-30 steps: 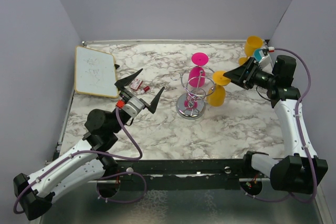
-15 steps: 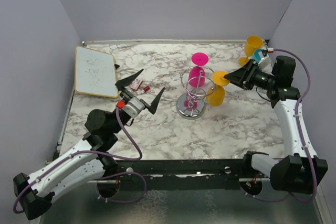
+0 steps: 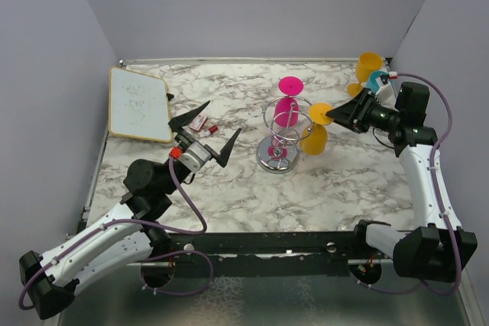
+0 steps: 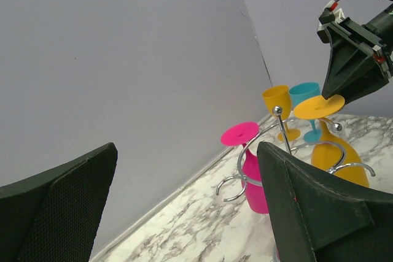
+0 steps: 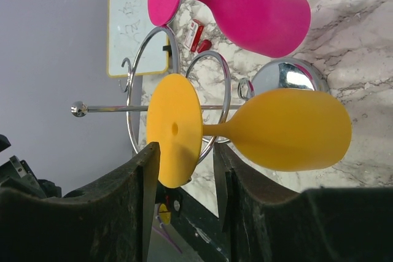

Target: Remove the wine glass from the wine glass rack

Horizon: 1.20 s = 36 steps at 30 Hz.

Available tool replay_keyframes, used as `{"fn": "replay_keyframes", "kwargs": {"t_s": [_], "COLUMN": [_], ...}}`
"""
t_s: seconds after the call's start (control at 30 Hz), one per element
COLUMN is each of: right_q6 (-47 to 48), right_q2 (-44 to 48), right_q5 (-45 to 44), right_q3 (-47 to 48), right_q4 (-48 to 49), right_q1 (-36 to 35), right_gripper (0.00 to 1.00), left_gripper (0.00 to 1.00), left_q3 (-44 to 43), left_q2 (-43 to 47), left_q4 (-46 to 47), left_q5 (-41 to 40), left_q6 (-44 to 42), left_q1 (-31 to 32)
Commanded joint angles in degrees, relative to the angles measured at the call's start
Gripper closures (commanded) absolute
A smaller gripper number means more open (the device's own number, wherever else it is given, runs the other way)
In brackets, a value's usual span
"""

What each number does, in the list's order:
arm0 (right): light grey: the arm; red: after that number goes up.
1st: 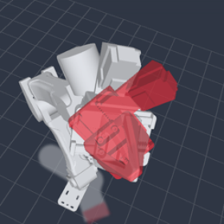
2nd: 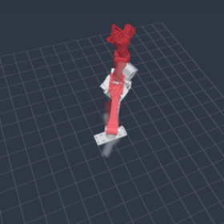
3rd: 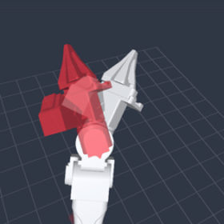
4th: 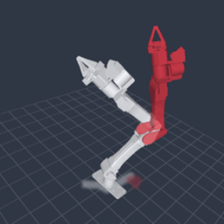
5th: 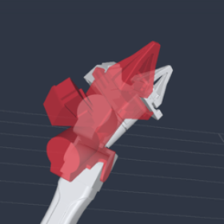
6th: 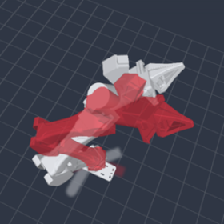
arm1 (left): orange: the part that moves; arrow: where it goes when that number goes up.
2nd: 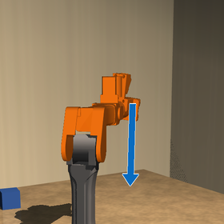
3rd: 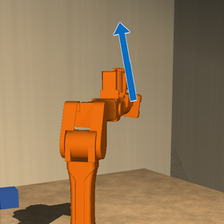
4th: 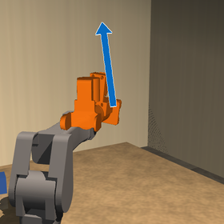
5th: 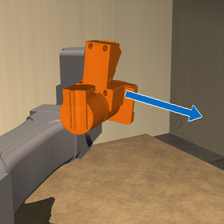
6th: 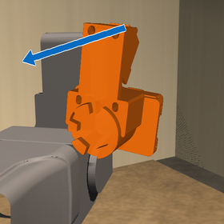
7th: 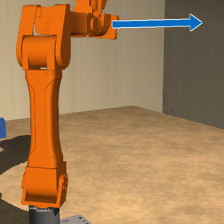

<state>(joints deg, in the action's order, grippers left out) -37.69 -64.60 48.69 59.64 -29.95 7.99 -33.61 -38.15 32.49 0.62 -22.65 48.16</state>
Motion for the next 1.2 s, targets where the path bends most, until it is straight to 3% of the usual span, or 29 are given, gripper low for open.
{"fn": "replay_keyframes", "kwargs": {"t_s": [0.0,0.17,0.4,0.77,1.17], "right_q6": [0.6,1.1,0.1,-2.0,-3.9], "right_q2": [0.8,0.9,0.4,0.7,0.4], "right_q5": [-2.9,-3.9,-2.6,-2.6,-6.2], "right_q3": [2.8,3.3,2.9,2.9,7.1], "right_q4": [-2.0,-2.7,-2.1,-3.5,-10.0], "right_q1": [0.2,0.2,0.2,0.2,0.2], "right_gripper": [0.60,0.72,0.75,0.95,0.99], "left_gripper": [0.01,0.01,0.01,0.01,0.01], "left_q3": [0.5,0.5,0.5,0.5,0.5], "left_q2": [0.5,0.6,0.8,1.0,1.2], "left_q4": [1.4,1.4,1.4,1.3,1.3], "left_q5": [1.1,1.3,1.2,1.6,1.4], "left_q6": [0.2,0.2,0.1,0.2,0.0], "left_q1": [0.6,0.7,0.8,1.1,1.4]}}
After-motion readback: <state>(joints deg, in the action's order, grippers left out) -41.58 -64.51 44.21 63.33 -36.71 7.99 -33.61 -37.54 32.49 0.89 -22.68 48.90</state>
